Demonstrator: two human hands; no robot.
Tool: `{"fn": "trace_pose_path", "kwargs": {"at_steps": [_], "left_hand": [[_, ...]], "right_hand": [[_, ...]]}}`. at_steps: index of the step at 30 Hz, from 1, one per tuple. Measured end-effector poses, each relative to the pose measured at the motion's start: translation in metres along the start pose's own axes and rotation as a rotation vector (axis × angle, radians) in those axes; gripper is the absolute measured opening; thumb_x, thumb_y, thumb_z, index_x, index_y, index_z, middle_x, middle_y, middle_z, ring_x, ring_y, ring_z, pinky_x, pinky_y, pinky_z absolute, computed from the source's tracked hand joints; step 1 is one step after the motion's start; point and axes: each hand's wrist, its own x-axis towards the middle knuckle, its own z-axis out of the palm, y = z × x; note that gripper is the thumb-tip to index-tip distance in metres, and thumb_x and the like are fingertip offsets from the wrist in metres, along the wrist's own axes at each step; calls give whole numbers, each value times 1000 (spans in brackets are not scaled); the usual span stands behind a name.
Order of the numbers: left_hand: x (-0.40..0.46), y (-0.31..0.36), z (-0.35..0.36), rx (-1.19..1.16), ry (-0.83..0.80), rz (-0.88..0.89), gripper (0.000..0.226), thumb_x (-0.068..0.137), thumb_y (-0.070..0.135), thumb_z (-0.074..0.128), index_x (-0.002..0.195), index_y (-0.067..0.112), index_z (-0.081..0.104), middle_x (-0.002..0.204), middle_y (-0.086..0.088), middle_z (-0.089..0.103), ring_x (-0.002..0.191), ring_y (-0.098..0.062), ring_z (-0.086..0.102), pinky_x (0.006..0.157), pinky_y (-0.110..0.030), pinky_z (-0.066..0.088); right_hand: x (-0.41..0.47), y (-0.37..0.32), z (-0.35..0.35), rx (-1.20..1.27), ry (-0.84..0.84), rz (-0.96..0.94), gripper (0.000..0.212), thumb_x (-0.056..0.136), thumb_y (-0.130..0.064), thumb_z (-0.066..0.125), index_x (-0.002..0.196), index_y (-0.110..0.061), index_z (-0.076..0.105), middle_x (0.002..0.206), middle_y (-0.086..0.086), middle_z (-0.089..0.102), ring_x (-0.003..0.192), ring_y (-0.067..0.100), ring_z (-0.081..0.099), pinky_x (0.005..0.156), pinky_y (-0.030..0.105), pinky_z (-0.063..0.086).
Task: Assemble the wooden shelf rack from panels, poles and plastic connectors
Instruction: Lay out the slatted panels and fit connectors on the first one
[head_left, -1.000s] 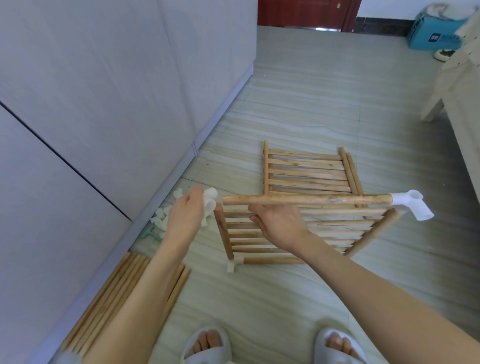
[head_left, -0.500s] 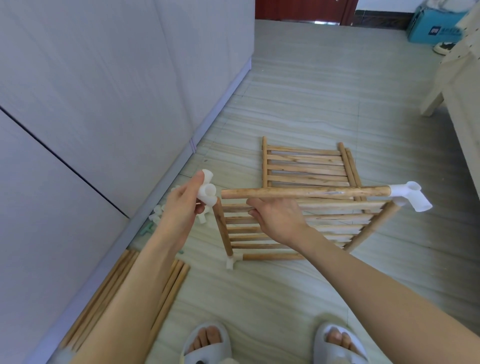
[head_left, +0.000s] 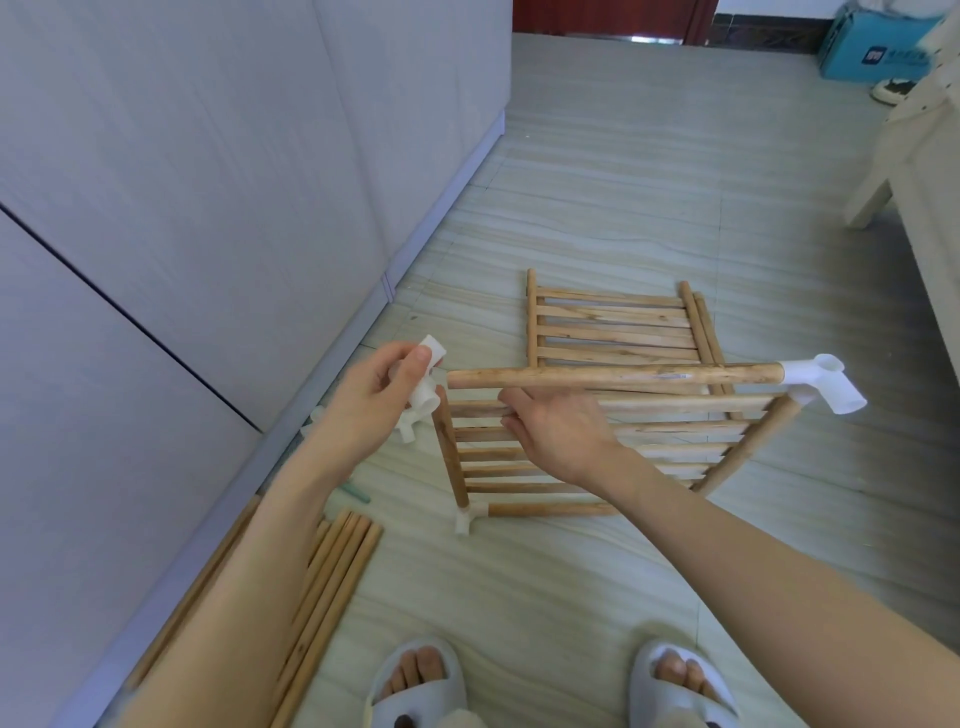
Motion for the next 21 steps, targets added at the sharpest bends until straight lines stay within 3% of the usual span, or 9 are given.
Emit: {"fn": "trace_pose_path", "kwargs": {"at_steps": [4,6,9,11,13,15,17,19,21], "left_hand": [[2,-4,5,-134,-10,-44,29,99,35,39,107,19,61,100,9,70,94,-13,66,76,-25,56],[2,-6,7,-155,13,-33,28,98,36,40,103,19,62,95,10,71,91,-11,67,73,-22,55],[0,-8,12,-173,59,-14,23,97,37,43,100,24,61,91,13,71,88,-6,66,72,-19,54],[-1,-8,15,-183,67,-4,20,96,37,44,99,26,61,90,15,70,86,-1,64,71,-17,53],[-2,-7,14,-198,52,-14,23,97,37,44,102,24,62,92,12,70,88,-2,64,71,-16,53],[-2,-5,11,-191,13,-42,26,96,37,44,105,20,62,96,8,70,94,-8,65,75,-19,53],[-1,-2,2,-149,-20,-61,26,96,35,46,108,18,63,98,5,69,96,-14,65,83,-29,55],[1,2,-12,-108,-23,-60,21,94,33,51,105,21,65,97,2,68,95,-17,65,86,-37,55],[3,4,-24,-33,-51,-52,14,91,34,54,96,28,66,94,4,67,92,-16,65,83,-31,54]], "right_hand": [[-11,-9,-17,55,-113,14,42,99,-27,37,139,-14,35,129,9,53,115,28,51,92,35,40],[-20,-21,-28,77,-94,-43,37,98,-21,43,132,-9,47,125,11,56,114,30,53,95,40,44],[-29,-30,-45,91,243,-176,15,88,-11,55,88,-4,68,80,10,65,72,29,62,55,38,53],[-25,-29,-59,-22,384,-155,17,85,-23,59,86,-8,68,75,6,62,68,25,59,54,32,48],[-13,-23,-69,-118,204,-14,37,83,-41,61,109,-13,63,95,6,61,89,27,57,74,36,41],[-2,-15,-68,-131,-40,73,44,91,-48,48,125,-20,50,114,3,57,107,26,51,84,37,33],[2,-11,-65,-52,-62,74,34,97,-42,38,123,-20,47,113,1,58,100,26,56,74,32,31],[2,-9,-64,-2,21,65,29,99,-38,36,117,-18,48,104,3,60,89,28,58,66,30,27],[1,-7,-64,-20,74,26,28,99,-37,36,114,-17,49,102,2,60,85,27,59,65,30,26]]}}
